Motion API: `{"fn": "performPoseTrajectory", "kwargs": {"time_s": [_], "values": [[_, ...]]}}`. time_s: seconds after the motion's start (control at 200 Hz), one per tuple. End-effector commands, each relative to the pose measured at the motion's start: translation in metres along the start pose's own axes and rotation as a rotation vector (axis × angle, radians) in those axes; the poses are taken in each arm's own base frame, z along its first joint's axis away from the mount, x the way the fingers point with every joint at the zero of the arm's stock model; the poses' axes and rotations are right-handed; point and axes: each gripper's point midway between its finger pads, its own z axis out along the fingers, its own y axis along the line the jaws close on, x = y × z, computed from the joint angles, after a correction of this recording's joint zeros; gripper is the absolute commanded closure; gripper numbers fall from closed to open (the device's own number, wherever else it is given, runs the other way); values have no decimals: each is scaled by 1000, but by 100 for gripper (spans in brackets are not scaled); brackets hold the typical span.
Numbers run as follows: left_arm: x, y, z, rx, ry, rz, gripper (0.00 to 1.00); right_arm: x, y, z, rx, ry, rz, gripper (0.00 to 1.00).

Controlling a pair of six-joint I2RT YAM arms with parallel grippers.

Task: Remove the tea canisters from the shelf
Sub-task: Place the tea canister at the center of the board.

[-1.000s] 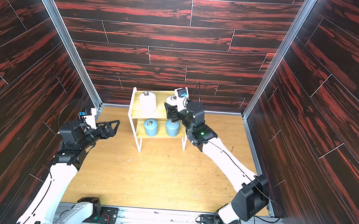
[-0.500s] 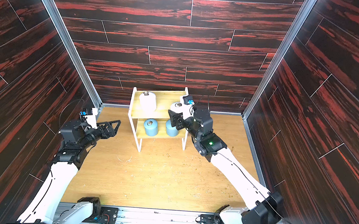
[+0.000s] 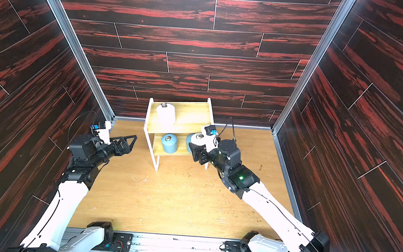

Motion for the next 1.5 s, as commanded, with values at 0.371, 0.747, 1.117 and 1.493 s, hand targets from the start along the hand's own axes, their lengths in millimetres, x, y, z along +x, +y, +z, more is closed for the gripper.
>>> {"fn": "performPoseTrajectory", "kwargs": {"time_s": [0.371, 0.747, 1.117, 1.493], "values": [[5, -7, 5, 42, 17, 10, 0, 44, 15, -29, -62, -94, 53, 42], [12, -11, 5, 46, 28, 17, 0, 113, 21, -42, -114, -110, 38, 43], [19, -16, 6, 49, 40, 18, 0, 183, -2, -57, -16, -78, 56, 44], [22, -16, 7, 44, 50, 23, 0, 235, -26, -72, 90, -71, 79, 45]]}}
